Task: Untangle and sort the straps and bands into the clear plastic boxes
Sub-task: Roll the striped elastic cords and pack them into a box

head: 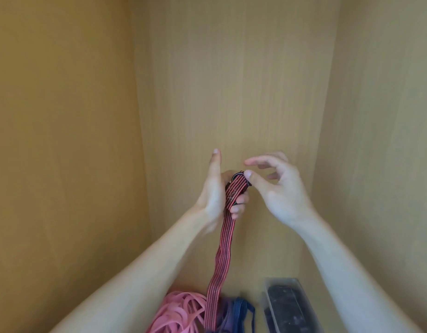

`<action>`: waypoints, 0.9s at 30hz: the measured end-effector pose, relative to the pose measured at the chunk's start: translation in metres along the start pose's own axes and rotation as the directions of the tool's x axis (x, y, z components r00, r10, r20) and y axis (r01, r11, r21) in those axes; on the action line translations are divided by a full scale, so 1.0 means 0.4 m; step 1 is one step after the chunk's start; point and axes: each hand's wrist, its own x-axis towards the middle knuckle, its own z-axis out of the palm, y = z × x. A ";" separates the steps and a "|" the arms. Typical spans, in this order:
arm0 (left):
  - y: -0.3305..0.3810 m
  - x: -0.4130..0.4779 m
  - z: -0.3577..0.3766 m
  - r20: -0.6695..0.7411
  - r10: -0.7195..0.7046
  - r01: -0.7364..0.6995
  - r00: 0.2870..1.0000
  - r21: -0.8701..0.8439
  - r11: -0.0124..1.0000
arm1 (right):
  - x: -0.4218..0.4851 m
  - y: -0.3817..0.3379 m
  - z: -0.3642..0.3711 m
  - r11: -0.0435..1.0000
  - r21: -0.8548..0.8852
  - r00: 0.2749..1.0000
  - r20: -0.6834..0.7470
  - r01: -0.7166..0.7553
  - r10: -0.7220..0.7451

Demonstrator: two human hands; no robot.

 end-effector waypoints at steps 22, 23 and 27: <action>-0.025 0.039 -0.022 0.199 0.038 -0.081 0.979 0.215 0.973 | 0.031 -0.006 -0.074 0.968 0.018 0.968 0.023 -0.249 0.249; -0.030 0.044 -0.021 0.190 0.072 -0.115 0.979 0.226 0.967 | 0.033 -0.003 -0.076 0.964 0.026 0.964 0.004 -0.265 0.265; -0.049 0.032 -0.004 0.153 0.249 -0.290 0.956 0.598 0.747 | 0.036 0.010 -0.074 0.934 0.055 0.934 -0.052 -0.352 0.355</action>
